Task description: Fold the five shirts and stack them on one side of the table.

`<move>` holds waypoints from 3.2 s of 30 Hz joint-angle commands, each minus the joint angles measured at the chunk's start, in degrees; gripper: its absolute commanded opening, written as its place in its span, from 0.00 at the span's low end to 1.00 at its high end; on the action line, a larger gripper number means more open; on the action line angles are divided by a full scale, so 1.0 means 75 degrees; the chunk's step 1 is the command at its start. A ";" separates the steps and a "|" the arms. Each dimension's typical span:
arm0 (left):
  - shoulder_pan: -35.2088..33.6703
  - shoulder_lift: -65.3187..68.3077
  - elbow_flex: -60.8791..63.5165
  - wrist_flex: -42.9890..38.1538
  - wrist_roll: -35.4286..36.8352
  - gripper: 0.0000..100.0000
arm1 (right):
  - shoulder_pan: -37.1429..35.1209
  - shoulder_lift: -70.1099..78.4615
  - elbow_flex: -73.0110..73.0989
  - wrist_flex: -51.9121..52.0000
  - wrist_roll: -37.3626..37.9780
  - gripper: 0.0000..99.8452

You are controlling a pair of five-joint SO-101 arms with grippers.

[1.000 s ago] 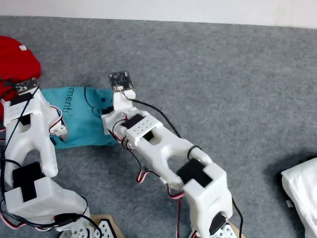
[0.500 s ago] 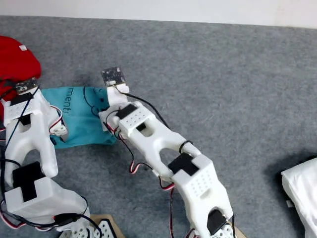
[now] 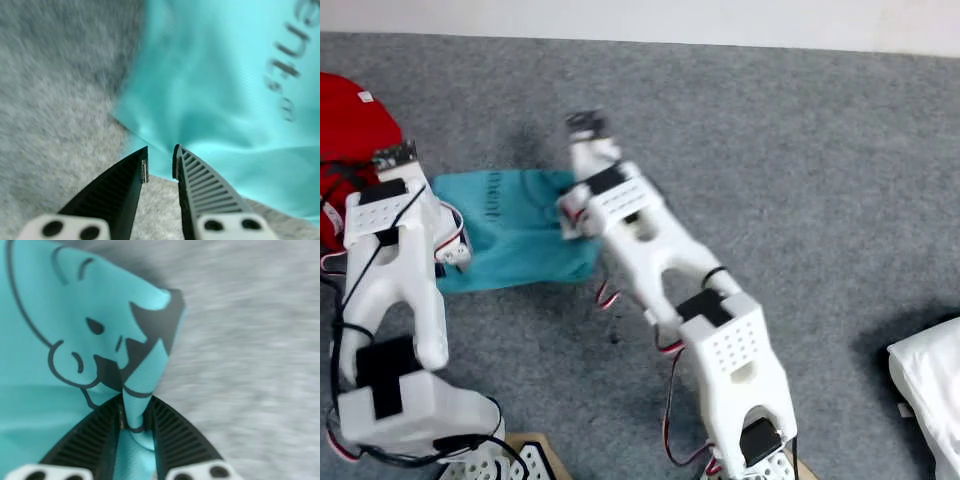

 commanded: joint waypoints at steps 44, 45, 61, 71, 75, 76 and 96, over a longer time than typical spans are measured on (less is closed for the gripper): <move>0.0955 -0.1893 0.2116 -0.2473 0.0586 0.11 | 0.8012 -0.5738 -0.2608 0.5128 0.2837 0.01; 0.0967 -0.1881 0.2116 -0.2473 0.0586 0.11 | 0.8176 -0.5984 -0.2350 0.5128 0.2966 0.01; 0.0990 -0.1881 0.2116 -0.2473 0.0586 0.11 | 1.0989 -0.6863 -0.0803 0.4202 0.4255 0.01; 0.0990 -0.1881 0.2116 -0.2473 0.0586 0.11 | 1.2419 -0.6746 -0.0651 0.3991 0.5368 0.01; 0.1002 -0.1881 0.2116 -0.2473 0.0586 0.11 | 1.2771 -0.6758 -0.0064 0.4003 0.6236 0.01; 0.1002 -0.1881 0.2116 -0.2473 0.0586 0.11 | 1.2935 -0.6758 -0.0006 0.4015 0.6494 0.01; 0.1073 -0.1870 0.2127 -0.2473 0.0586 0.11 | 1.4646 -0.6699 0.1717 0.2901 0.9518 0.26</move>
